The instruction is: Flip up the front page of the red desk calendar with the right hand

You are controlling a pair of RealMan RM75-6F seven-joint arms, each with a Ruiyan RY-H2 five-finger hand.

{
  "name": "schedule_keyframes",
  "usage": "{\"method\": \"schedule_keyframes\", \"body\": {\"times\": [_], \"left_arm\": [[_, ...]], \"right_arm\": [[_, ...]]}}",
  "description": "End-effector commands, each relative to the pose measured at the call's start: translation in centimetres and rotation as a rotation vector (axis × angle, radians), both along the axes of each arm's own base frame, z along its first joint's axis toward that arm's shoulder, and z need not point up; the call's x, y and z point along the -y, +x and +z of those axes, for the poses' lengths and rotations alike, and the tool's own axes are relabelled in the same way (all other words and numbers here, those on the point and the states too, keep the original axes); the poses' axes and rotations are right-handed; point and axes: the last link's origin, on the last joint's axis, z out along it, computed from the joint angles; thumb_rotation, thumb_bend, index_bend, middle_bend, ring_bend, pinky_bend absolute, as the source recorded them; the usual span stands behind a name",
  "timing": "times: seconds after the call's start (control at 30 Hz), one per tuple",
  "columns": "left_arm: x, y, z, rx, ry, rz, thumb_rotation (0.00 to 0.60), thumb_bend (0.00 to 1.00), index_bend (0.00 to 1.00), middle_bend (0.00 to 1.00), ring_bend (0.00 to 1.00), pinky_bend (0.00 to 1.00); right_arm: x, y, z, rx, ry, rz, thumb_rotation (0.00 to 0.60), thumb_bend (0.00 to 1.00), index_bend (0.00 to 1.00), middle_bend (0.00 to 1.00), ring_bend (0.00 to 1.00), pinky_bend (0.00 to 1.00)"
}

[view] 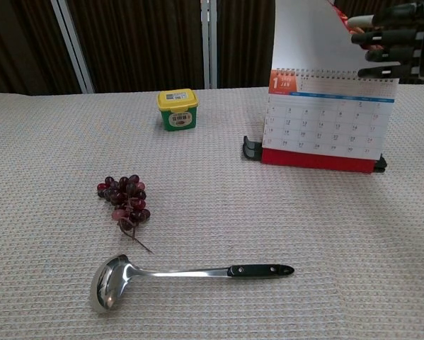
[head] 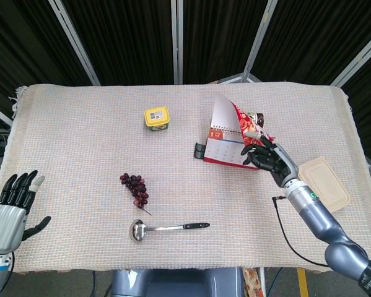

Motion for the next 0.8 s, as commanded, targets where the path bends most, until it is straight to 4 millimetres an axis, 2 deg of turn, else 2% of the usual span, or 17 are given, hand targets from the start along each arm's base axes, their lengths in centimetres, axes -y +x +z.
{"method": "schedule_keyframes", "body": {"times": [0.03,0.13,0.2,0.3,0.4,0.6,0.8], "left_arm": [[0.0,0.0,-0.1,0.000,-0.003,-0.002,0.600,0.17,0.00,0.00,0.00,0.00],[0.0,0.1,-0.1,0.000,-0.004,-0.003,0.600,0.17,0.00,0.00,0.00,0.00],[0.0,0.1,-0.2,0.000,-0.007,-0.003,0.600,0.17,0.00,0.00,0.00,0.00],[0.0,0.2,-0.3,-0.001,-0.011,-0.004,0.600,0.17,0.00,0.00,0.00,0.00],[-0.1,0.2,-0.4,-0.004,-0.015,-0.006,0.600,0.17,0.00,0.00,0.00,0.00],[-0.2,0.1,-0.7,-0.011,-0.026,0.003,0.600,0.17,0.00,0.00,0.00,0.00],[-0.4,0.1,-0.8,-0.013,-0.029,0.000,0.600,0.17,0.00,0.00,0.00,0.00]], "right_arm": [[0.1,0.5,1.7,-0.033,-0.064,0.030,0.600,0.41,0.27,0.39,0.42,0.41],[0.5,0.7,3.0,-0.082,-0.124,0.049,0.600,0.41,0.27,0.34,0.34,0.34],[0.8,0.6,3.5,-0.113,-0.148,0.054,0.600,0.41,0.26,0.30,0.28,0.26],[1.6,0.3,3.9,-0.165,-0.179,0.053,0.600,0.40,0.20,0.21,0.13,0.10],[2.5,-0.4,3.8,-0.237,-0.187,0.051,0.600,0.39,0.13,0.13,0.02,0.01],[3.7,-2.3,2.7,-0.365,-0.145,0.040,0.600,0.37,0.07,0.07,0.00,0.00],[4.6,-4.5,1.3,-0.434,-0.077,0.007,0.600,0.34,0.07,0.05,0.00,0.00]]}}
